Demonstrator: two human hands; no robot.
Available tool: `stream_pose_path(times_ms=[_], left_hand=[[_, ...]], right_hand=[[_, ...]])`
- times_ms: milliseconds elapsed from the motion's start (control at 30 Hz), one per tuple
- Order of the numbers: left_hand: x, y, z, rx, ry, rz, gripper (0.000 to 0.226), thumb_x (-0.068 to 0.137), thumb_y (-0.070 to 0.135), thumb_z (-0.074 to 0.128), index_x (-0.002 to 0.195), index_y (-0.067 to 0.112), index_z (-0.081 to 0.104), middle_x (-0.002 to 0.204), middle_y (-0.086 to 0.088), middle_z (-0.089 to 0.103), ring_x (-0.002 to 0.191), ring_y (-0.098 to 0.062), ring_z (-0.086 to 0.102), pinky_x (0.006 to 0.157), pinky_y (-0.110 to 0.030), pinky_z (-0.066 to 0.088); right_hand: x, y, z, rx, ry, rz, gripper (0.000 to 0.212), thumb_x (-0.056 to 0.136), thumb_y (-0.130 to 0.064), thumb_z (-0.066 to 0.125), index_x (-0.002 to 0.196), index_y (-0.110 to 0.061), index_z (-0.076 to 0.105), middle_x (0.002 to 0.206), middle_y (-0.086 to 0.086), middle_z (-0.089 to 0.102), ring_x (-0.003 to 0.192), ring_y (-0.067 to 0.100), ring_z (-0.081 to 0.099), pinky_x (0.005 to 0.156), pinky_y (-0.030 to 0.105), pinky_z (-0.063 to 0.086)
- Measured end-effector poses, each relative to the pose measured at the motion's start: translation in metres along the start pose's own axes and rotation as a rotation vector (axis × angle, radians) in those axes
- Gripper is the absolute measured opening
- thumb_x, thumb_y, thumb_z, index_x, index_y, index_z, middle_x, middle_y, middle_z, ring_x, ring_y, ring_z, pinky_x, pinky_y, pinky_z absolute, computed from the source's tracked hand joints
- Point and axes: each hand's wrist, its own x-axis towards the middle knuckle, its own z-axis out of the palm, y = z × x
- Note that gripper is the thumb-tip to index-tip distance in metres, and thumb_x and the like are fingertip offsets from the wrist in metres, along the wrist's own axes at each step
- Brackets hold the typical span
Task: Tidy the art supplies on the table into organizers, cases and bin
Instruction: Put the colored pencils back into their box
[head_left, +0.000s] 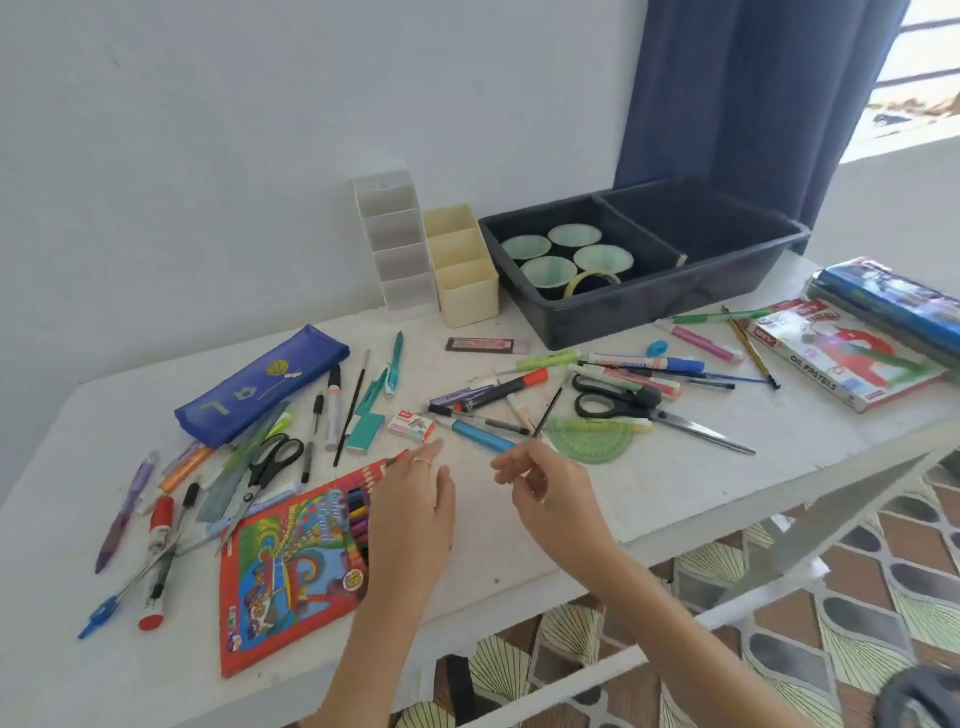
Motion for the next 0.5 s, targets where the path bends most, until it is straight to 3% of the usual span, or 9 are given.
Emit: stream_pose_path(times_ms=[100, 233, 367, 500], left_hand=[[0.017, 0.036, 0.021, -0.048, -0.041, 0.093, 0.034, 0.097, 0.022, 0.046, 0.129, 0.016, 0.054, 0.128, -0.001, 0.057, 0.119, -0.013, 0.048, 0.093, -0.015, 0.029], [0.033, 0.072, 0.053, -0.115, -0.092, 0.187, 0.029, 0.095, 0.017, 0.049, 0.122, 0.014, 0.060, 0.122, 0.000, 0.061, 0.114, -0.011, 0.050, 0.092, -0.012, 0.029], [0.044, 0.111, 0.087, -0.110, -0.121, 0.234, 0.030, 0.096, 0.017, 0.049, 0.123, 0.013, 0.059, 0.123, 0.000, 0.060, 0.117, -0.012, 0.050, 0.095, -0.012, 0.026], [0.061, 0.146, 0.117, -0.099, -0.141, 0.239, 0.033, 0.096, 0.020, 0.048, 0.128, 0.016, 0.056, 0.125, 0.001, 0.059, 0.117, -0.010, 0.049, 0.097, -0.014, 0.030]], right_hand=[[0.011, 0.016, -0.039, -0.023, 0.087, 0.041, 0.048, 0.081, 0.013, 0.043, 0.080, -0.032, 0.058, 0.083, -0.002, 0.067, 0.071, 0.003, 0.058, 0.061, 0.011, 0.043], [0.019, 0.041, -0.092, -0.073, 0.196, 0.087, 0.044, 0.080, 0.013, 0.046, 0.077, -0.029, 0.059, 0.081, -0.006, 0.067, 0.065, 0.012, 0.059, 0.062, 0.023, 0.050], [0.028, 0.069, -0.147, -0.129, 0.282, 0.143, 0.037, 0.080, 0.014, 0.046, 0.077, -0.017, 0.067, 0.080, -0.007, 0.067, 0.067, -0.004, 0.057, 0.064, 0.009, 0.044], [0.053, 0.096, -0.192, -0.272, 0.369, 0.135, 0.023, 0.083, 0.008, 0.056, 0.088, -0.008, 0.071, 0.085, -0.001, 0.065, 0.073, 0.008, 0.059, 0.069, 0.010, 0.047]])
